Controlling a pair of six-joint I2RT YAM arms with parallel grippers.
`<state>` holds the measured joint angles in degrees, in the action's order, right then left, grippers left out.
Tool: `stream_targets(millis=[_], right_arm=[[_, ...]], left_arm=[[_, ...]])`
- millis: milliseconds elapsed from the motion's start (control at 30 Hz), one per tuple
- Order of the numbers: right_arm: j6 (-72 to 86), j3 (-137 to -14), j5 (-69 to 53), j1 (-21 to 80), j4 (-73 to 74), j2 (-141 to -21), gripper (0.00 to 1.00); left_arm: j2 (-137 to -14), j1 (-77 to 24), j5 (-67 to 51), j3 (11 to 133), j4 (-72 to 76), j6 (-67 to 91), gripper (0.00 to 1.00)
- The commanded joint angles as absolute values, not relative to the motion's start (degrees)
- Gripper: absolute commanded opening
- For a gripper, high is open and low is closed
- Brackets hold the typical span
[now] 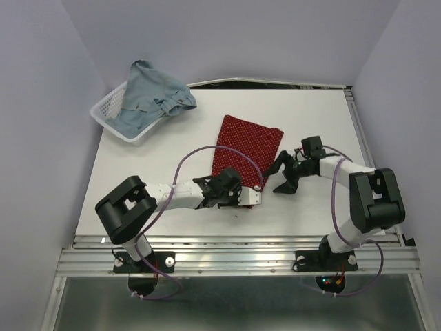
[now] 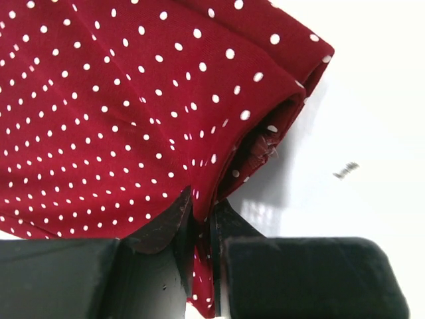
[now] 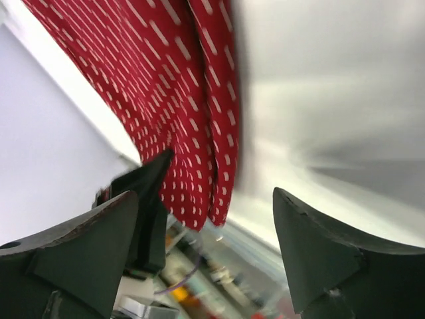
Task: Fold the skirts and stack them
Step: Fold the skirt
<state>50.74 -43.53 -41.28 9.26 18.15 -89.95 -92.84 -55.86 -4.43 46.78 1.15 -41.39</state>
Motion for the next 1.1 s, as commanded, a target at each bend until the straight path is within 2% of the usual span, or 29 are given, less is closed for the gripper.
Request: stream_targets(millis=[0,67,300,467,633,767,900,1067], right_arm=[[21.2,-62.2,-38.1,4.1,35.2,-94.6,0.88],[12.5,-74.3,-37.4,3.3,38.1,-99.2,0.87],[1.5,-101.7,-34.9,3.3,35.5,-115.0,0.86],[-5.4,-114.7,-37.0,6.1,39.9,-126.7,0.77],[-10.6,-114.8,-36.7,10.4,38.6,-131.5,0.66],[-14.6,-111.7,-35.9,14.1,38.6,-132.9,0.61],[-16.7,-107.0,-35.9,16.3,37.7,-132.8,0.46],[-17.1,-102.3,-37.3,18.9,37.2,-132.5,0.33]], left_arm=[[-91.0,-57.1,-8.2,51.5,-12.5,-42.3,0.00],[-91.3,-57.7,-9.2,53.9,-17.1,-41.6,0.00],[-90.5,-58.7,-15.6,60.2,-29.8,-40.1,0.00],[-89.7,-58.8,-17.0,64.8,-36.3,-39.5,0.00],[-89.2,-58.8,-19.1,69.3,-42.8,-39.6,0.00],[-89.1,-58.8,-19.8,71.5,-45.5,-40.1,0.00],[-89.7,-58.7,-19.1,74.6,-47.9,-41.3,0.00],[-91.1,-58.4,-15.3,79.5,-49.3,-43.1,0.00]])
